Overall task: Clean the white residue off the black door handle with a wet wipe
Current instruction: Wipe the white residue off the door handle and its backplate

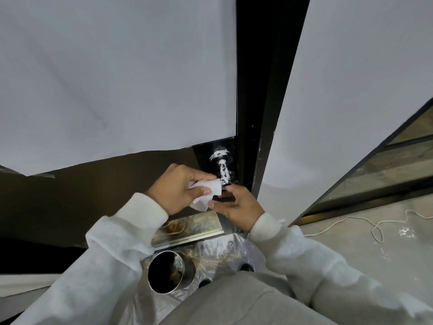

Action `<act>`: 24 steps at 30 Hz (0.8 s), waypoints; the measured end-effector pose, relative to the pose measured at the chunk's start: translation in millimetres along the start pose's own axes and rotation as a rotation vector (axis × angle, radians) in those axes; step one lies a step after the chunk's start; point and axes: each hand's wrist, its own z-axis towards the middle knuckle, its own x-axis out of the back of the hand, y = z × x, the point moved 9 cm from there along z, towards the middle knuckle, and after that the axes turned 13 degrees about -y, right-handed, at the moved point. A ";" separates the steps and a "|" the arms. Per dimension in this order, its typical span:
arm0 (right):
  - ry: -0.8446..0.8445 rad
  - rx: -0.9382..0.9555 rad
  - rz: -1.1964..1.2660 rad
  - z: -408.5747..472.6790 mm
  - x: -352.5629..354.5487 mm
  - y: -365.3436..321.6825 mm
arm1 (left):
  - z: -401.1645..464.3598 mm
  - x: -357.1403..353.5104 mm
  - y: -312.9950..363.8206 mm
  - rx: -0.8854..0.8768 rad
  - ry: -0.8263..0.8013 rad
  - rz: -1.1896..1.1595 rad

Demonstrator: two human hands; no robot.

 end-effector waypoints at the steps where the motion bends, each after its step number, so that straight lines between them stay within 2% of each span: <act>1: -0.005 0.017 0.003 1.7 -2.6 -0.6 | -0.4 -1.1 -1.2 0.021 0.006 -0.004; 5: -0.023 0.068 0.079 -1.3 -6.9 -1.1 | -6.3 -3.2 -4.1 0.039 0.115 -0.022; 9: -0.060 0.013 0.681 -13.2 -13.7 13.3 | -12.9 -2.0 -1.5 -0.024 0.157 -0.007; 12: -0.041 0.009 0.765 -23.9 -9.3 20.6 | -20.2 1.1 0.9 -0.060 0.167 -0.048; 15: -0.194 -0.041 0.880 -33.1 -20.6 19.0 | -20.5 3.0 -0.3 -0.069 0.182 -0.080; 17: -0.271 -0.095 0.859 -38.3 -28.5 16.2 | -20.7 5.2 0.4 -0.069 0.187 -0.091; 20: -0.144 -0.175 0.779 -39.9 -24.1 27.6 | -21.8 6.8 -3.5 -0.033 0.194 -0.056; 24: 0.088 -0.129 0.982 -39.9 -2.9 38.9 | -14.7 17.6 -19.4 0.062 0.225 -0.044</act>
